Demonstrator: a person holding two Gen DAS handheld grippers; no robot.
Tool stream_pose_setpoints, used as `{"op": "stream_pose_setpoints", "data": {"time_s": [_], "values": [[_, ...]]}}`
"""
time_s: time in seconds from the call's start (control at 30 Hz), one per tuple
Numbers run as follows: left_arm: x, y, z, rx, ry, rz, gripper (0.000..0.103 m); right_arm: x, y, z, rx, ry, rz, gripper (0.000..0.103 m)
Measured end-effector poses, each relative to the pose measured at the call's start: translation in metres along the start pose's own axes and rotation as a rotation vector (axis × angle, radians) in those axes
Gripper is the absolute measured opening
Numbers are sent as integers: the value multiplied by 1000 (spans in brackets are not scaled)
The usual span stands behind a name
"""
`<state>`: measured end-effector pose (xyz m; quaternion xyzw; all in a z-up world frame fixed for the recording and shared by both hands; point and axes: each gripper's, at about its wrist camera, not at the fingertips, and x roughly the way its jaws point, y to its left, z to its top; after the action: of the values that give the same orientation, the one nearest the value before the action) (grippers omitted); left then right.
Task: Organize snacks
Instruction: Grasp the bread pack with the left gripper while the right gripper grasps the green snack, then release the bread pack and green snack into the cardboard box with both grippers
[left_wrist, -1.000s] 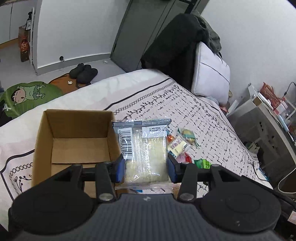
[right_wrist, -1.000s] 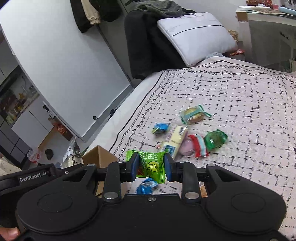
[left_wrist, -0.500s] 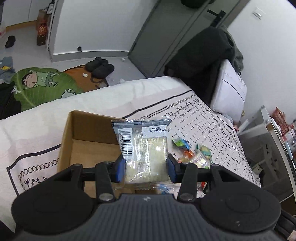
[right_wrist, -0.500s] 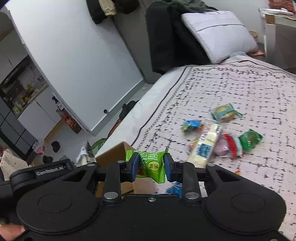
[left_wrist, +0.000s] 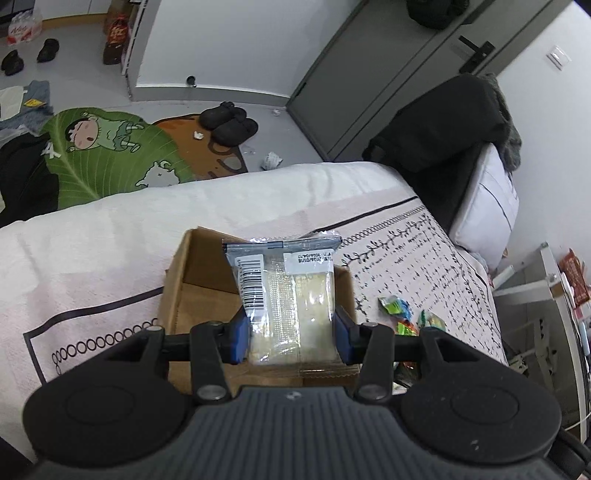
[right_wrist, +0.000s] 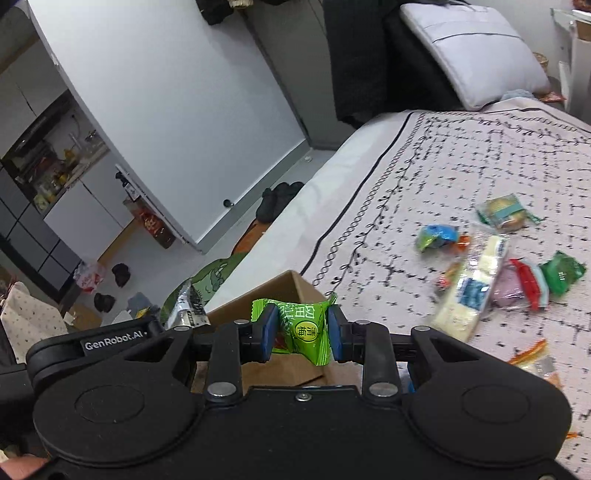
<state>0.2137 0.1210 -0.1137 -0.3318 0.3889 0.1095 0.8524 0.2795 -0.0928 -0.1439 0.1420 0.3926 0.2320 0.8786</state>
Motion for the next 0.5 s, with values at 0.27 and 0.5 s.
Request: {"op": "stream_pose_setpoints", "data": {"time_s": [0.27,0.5], "values": [[9,10,6,-32,11,31,45,16,13,2,2,20,31,29],[10,8,7,-32,2,74,55,19,20,7,-18,9,36,35]]}}
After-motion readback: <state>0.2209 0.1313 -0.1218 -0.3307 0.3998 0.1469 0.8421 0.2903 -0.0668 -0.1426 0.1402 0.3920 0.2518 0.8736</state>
